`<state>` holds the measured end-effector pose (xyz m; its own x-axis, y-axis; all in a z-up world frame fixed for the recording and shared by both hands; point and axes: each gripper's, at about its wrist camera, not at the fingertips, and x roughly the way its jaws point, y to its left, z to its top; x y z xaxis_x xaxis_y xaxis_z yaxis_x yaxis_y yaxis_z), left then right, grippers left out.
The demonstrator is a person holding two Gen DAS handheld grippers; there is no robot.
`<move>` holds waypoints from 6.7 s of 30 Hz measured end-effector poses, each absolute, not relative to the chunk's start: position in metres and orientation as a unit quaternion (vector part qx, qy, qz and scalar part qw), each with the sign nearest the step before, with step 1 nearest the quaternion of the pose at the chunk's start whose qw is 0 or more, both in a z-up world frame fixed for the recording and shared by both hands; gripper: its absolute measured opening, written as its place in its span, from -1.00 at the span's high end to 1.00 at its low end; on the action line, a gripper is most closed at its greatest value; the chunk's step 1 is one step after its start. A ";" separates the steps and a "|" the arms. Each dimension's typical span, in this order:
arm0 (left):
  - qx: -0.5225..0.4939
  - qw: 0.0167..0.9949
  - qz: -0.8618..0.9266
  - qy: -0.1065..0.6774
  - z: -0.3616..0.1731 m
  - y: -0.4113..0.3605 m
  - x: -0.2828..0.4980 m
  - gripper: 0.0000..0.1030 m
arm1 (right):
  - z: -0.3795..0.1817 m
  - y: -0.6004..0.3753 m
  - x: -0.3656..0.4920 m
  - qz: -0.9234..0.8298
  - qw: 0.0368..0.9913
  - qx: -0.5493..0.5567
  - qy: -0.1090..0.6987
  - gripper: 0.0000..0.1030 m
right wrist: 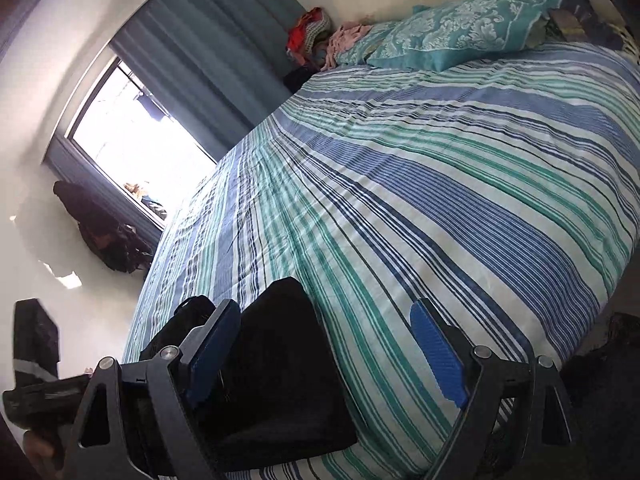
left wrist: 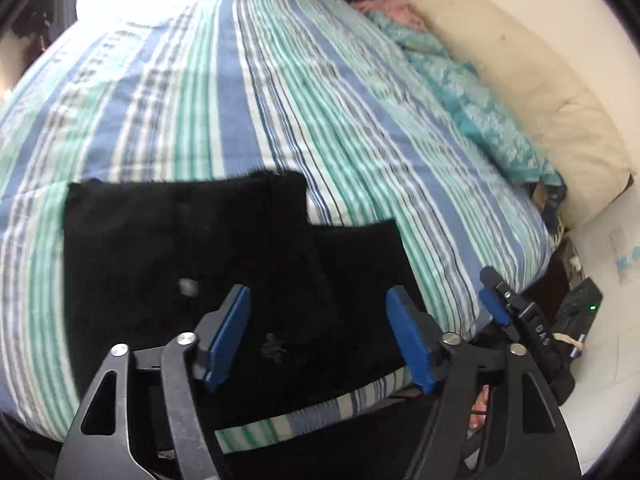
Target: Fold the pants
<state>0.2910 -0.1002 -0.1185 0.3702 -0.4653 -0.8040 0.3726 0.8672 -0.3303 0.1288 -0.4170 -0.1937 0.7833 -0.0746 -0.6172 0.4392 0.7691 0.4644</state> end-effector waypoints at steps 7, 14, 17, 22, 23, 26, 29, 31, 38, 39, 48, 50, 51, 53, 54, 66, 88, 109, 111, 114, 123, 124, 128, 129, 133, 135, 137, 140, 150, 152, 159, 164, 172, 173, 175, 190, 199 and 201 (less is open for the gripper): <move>-0.022 0.889 -0.083 0.450 -0.115 0.031 0.291 -0.67 | -0.209 -0.360 0.178 0.124 0.864 0.338 0.353 -0.68; -0.040 0.875 0.010 0.483 -0.184 0.097 0.263 -0.66 | -0.239 -0.323 0.248 0.260 0.779 0.325 0.469 -0.45; -0.044 0.867 0.027 0.496 -0.201 0.101 0.256 -0.65 | -0.248 -0.317 0.265 0.263 0.761 0.281 0.522 -0.42; -0.053 0.870 0.029 0.490 -0.199 0.106 0.261 -0.64 | -0.261 -0.318 0.271 0.251 0.753 0.239 0.560 -0.39; -0.053 0.870 0.030 0.490 -0.200 0.107 0.264 -0.64 | -0.261 -0.318 0.270 0.263 0.748 0.246 0.558 -0.36; -0.066 0.862 0.031 0.502 -0.208 0.110 0.268 -0.64 | -0.258 -0.320 0.267 0.287 0.744 0.247 0.551 -0.35; -0.073 0.858 0.032 0.508 -0.211 0.111 0.269 -0.64 | -0.258 -0.318 0.272 0.288 0.743 0.238 0.556 -0.34; -0.068 0.859 0.034 0.506 -0.210 0.110 0.268 -0.64 | -0.260 -0.315 0.278 0.286 0.743 0.230 0.559 -0.34; -0.071 0.853 0.032 0.517 -0.216 0.109 0.267 -0.64 | -0.279 -0.310 0.294 0.349 0.671 0.285 0.589 -0.34; -0.072 0.852 0.031 0.517 -0.216 0.108 0.267 -0.64 | -0.280 -0.313 0.295 0.346 0.670 0.292 0.588 -0.33; -0.065 0.849 0.031 0.523 -0.221 0.103 0.267 -0.64 | -0.285 -0.275 0.305 0.293 0.701 0.248 0.601 0.20; -0.069 0.849 0.036 0.522 -0.220 0.107 0.267 -0.64 | -0.276 -0.270 0.303 0.286 0.712 0.240 0.594 0.60; -0.073 0.849 0.038 0.521 -0.219 0.110 0.267 -0.64 | -0.268 -0.271 0.301 0.289 0.718 0.249 0.582 0.63; -0.084 0.850 0.040 0.518 -0.217 0.116 0.266 -0.64 | -0.246 -0.275 0.297 0.296 0.734 0.254 0.556 0.65; -0.089 0.851 0.040 0.516 -0.216 0.118 0.266 -0.64 | -0.234 -0.279 0.294 0.300 0.741 0.259 0.542 0.66; -0.052 0.875 0.008 0.480 -0.191 0.093 0.258 -0.64 | -0.168 -0.365 0.239 0.265 0.789 0.273 0.483 0.68; 0.115 0.867 -0.146 0.463 -0.181 -0.058 0.243 -0.65 | -0.146 -0.363 0.258 0.111 0.874 0.131 0.454 0.18; 0.114 0.855 -0.112 0.493 -0.193 -0.065 0.239 -0.74 | -0.170 -0.318 0.163 0.001 0.880 0.054 0.472 0.57; 0.119 0.852 -0.110 0.498 -0.196 -0.065 0.239 -0.74 | -0.183 -0.310 0.158 -0.014 0.876 0.041 0.480 0.57; 0.123 0.847 -0.109 0.505 -0.202 -0.065 0.239 -0.74 | -0.218 -0.308 0.159 -0.028 0.859 0.029 0.511 0.57; 0.126 0.846 -0.105 0.507 -0.206 -0.066 0.240 -0.76 | -0.228 -0.309 0.156 -0.037 0.861 0.038 0.507 0.57; 0.126 0.846 -0.105 0.507 -0.207 -0.066 0.239 -0.77 | -0.229 -0.309 0.156 -0.037 0.861 0.039 0.506 0.57; 0.119 0.846 -0.103 0.510 -0.209 -0.063 0.241 -0.82 | -0.231 -0.307 0.155 -0.037 0.862 0.039 0.504 0.57; 0.117 0.846 -0.103 0.511 -0.209 -0.061 0.241 -0.85 | -0.231 -0.307 0.155 -0.037 0.862 0.040 0.503 0.57; 0.111 0.844 -0.103 0.514 -0.210 -0.058 0.241 -0.88 | -0.231 -0.309 0.155 -0.034 0.863 0.049 0.501 0.57; 0.111 0.844 -0.103 0.515 -0.210 -0.057 0.241 -0.88 | -0.231 -0.310 0.155 -0.034 0.863 0.050 0.501 0.57; 0.112 0.844 -0.103 0.515 -0.210 -0.057 0.240 -0.88 | -0.231 -0.310 0.154 -0.033 0.864 0.049 0.501 0.56; 0.112 0.843 -0.104 0.516 -0.209 -0.056 0.239 -0.88 | -0.231 -0.311 0.153 -0.031 0.864 0.050 0.500 0.56; 0.096 0.845 -0.103 0.516 -0.191 -0.036 0.234 -0.89 | -0.222 -0.317 0.143 -0.022 0.860 0.081 0.504 0.52; 0.080 0.851 -0.100 0.509 -0.183 -0.021 0.237 -0.89 | -0.215 -0.323 0.135 -0.017 0.859 0.109 0.500 0.21; -0.057 0.820 -0.158 0.547 -0.188 0.027 0.285 -0.89 | -0.191 -0.381 0.143 0.015 0.871 0.195 0.450 -0.47; -0.081 0.777 -0.210 0.587 -0.211 0.011 0.308 -0.88 | -0.243 -0.437 0.189 0.057 0.802 0.312 0.506 -0.47; -0.116 0.748 -0.222 0.615 -0.239 -0.017 0.329 -0.92 | -0.279 -0.419 0.227 0.158 0.743 0.345 0.552 -0.57; -0.115 0.745 -0.226 0.617 -0.240 -0.023 0.329 -0.91 | -0.280 -0.415 0.229 0.171 0.739 0.348 0.550 -0.57; -0.106 0.739 -0.246 0.618 -0.238 -0.039 0.328 -0.13 | -0.284 -0.409 0.231 0.176 0.736 0.349 0.552 -0.50; -0.147 0.821 -0.253 0.490 -0.111 -0.006 0.399 0.60 | -0.194 -0.336 0.303 0.252 0.801 0.317 0.441 0.30; 0.013 0.846 -0.026 0.532 -0.216 0.018 0.488 -0.47 | -0.247 -0.340 0.438 0.118 0.824 0.223 0.507 -0.17; -0.010 0.856 -0.039 0.515 -0.233 0.035 0.483 -0.75 | -0.297 -0.354 0.441 0.055 0.790 0.212 0.573 -0.43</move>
<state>0.4827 0.0348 -0.2328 0.4662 -0.0765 -0.8814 0.0560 0.9968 -0.0569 0.4413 -0.3540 -0.2972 0.3367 0.3295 -0.8821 0.1567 0.9041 0.3975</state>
